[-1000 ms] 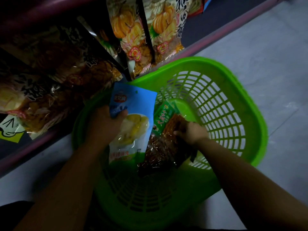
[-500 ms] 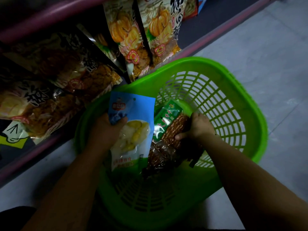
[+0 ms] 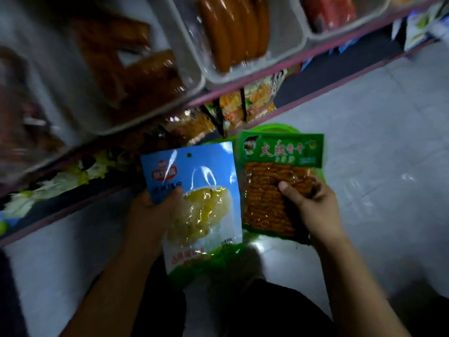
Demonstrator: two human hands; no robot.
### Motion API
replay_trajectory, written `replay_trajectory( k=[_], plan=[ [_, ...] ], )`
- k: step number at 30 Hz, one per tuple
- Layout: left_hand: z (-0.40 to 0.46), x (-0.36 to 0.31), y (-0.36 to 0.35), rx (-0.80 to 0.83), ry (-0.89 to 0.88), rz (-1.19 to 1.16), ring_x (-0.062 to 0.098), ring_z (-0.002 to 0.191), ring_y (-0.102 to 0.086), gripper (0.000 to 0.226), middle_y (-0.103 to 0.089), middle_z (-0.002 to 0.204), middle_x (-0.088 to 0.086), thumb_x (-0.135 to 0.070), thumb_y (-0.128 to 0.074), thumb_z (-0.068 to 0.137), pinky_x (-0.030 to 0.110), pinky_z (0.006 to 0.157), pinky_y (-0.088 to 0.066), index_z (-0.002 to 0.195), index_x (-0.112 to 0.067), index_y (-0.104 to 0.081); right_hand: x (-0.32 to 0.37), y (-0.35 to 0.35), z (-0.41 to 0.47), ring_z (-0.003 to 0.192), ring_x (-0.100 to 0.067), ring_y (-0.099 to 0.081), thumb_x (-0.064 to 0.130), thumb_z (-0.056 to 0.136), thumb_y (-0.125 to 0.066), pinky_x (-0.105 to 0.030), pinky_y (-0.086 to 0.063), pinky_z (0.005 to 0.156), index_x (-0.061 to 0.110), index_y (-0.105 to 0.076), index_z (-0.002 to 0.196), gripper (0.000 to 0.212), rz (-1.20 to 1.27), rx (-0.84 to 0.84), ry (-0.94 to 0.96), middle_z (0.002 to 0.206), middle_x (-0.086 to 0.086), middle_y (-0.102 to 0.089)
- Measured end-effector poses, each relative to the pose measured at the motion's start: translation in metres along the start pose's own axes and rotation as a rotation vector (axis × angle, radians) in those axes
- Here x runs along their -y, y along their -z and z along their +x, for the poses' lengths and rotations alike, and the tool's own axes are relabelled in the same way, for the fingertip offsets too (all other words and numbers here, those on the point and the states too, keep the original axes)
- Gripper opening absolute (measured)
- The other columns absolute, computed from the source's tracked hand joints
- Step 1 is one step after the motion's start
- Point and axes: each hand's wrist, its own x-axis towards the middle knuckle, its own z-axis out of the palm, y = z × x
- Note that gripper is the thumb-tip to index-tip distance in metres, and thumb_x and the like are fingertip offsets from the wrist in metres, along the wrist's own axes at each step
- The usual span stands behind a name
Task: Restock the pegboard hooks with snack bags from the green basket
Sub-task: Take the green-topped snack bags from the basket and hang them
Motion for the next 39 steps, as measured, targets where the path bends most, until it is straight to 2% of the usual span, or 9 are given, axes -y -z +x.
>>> replay_trajectory(
  k=[2, 8, 13, 17, 20, 26, 30, 35, 39],
  plan=[
    [-0.049, -0.048, 0.022, -0.065, -0.031, -0.033, 0.013, 0.068, -0.069, 0.015, -0.072, 0.072, -0.005, -0.008, -0.068, 0.082, 0.029, 0.064, -0.053, 0.081, -0.023, -0.065, 0.062, 0.007, -0.048, 0.072, -0.004, -0.069, 0.011, 0.078, -0.076, -0.018, -0.057, 0.067, 0.019, -0.067, 0.086, 0.014, 0.02, 0.023, 0.016, 0.08, 0.007, -0.074],
    [-0.179, -0.217, 0.106, -0.202, -0.363, 0.02, -0.013, 0.061, -0.061, 0.022, -0.066, 0.073, -0.021, -0.011, -0.071, 0.081, 0.007, 0.052, -0.048, 0.086, -0.031, -0.062, 0.253, 0.002, -0.165, 0.074, -0.006, -0.071, 0.01, 0.075, -0.078, -0.023, -0.056, 0.071, 0.021, -0.069, 0.084, 0.017, -0.078, 0.237, 0.202, 0.08, 0.009, -0.076],
    [-0.249, -0.329, 0.206, -0.545, -0.731, 0.085, -0.008, 0.068, -0.06, 0.023, -0.061, 0.08, -0.021, -0.032, -0.071, 0.072, 0.002, 0.058, -0.044, 0.091, -0.032, -0.059, 0.387, -0.033, -0.221, 0.067, 0.004, -0.068, 0.023, 0.065, -0.083, -0.011, -0.052, 0.061, 0.028, -0.069, 0.079, 0.021, -0.126, 0.397, 0.458, 0.075, 0.02, -0.073],
    [-0.284, -0.39, 0.279, -0.823, -0.949, 0.165, -0.007, 0.072, -0.054, 0.026, -0.053, 0.074, -0.02, -0.019, -0.073, 0.075, -0.008, 0.059, -0.032, 0.098, -0.012, -0.063, 0.465, -0.084, -0.259, 0.059, 0.006, -0.065, 0.033, 0.067, -0.078, -0.007, -0.047, 0.054, 0.025, -0.073, 0.073, 0.011, -0.039, 0.495, 0.544, 0.069, 0.017, -0.073],
    [-0.299, -0.433, 0.323, -0.735, -0.995, -0.044, -0.011, 0.059, -0.058, 0.015, -0.061, 0.073, -0.02, -0.015, -0.072, 0.081, 0.003, 0.056, -0.044, 0.088, -0.022, -0.061, 0.507, -0.127, -0.29, 0.059, 0.003, -0.066, 0.043, 0.06, -0.072, -0.008, -0.047, 0.053, 0.033, -0.075, 0.071, 0.015, 0.012, 0.597, 0.614, 0.067, 0.014, -0.073],
    [-0.324, -0.499, 0.366, -0.357, -1.075, -0.345, 0.02, 0.089, -0.071, 0.011, -0.075, 0.093, -0.001, -0.017, -0.068, 0.08, 0.034, 0.075, -0.057, 0.085, -0.026, -0.071, 0.562, -0.194, -0.33, 0.072, -0.007, -0.072, 0.045, 0.061, -0.071, -0.013, -0.051, 0.06, 0.03, -0.074, 0.084, 0.028, 0.124, 0.698, 0.766, 0.082, 0.005, -0.077],
    [-0.331, -0.536, 0.38, -0.167, -1.064, -0.518, 0.021, 0.081, -0.073, 0.016, -0.076, 0.091, 0.005, -0.02, -0.065, 0.072, 0.028, 0.06, -0.058, 0.086, -0.018, -0.072, 0.585, -0.215, -0.331, 0.078, -0.015, -0.072, 0.046, 0.057, -0.071, -0.029, -0.055, 0.068, 0.031, -0.07, 0.085, 0.032, 0.223, 0.693, 0.789, 0.087, -0.001, -0.076],
    [-0.335, -0.573, 0.38, -0.039, -1.105, -0.472, 0.023, 0.082, -0.073, 0.02, -0.075, 0.093, 0.006, -0.027, -0.062, 0.07, 0.028, 0.06, -0.058, 0.085, -0.022, -0.076, 0.618, -0.221, -0.325, 0.067, -0.015, -0.072, 0.011, 0.071, -0.068, -0.023, -0.057, 0.058, 0.015, -0.065, 0.084, 0.014, 0.337, 0.681, 0.8, 0.076, -0.007, -0.075],
    [-0.346, -0.604, 0.386, -0.092, -1.254, -0.356, 0.017, 0.087, -0.072, 0.018, -0.076, 0.094, 0.0, -0.03, -0.066, 0.068, 0.023, 0.066, -0.057, 0.083, -0.031, -0.075, 0.655, -0.215, -0.334, 0.068, -0.02, -0.073, 0.025, 0.059, -0.07, -0.028, -0.057, 0.06, 0.032, -0.07, 0.077, 0.019, 0.379, 0.662, 0.92, 0.078, -0.009, -0.075]
  ],
)
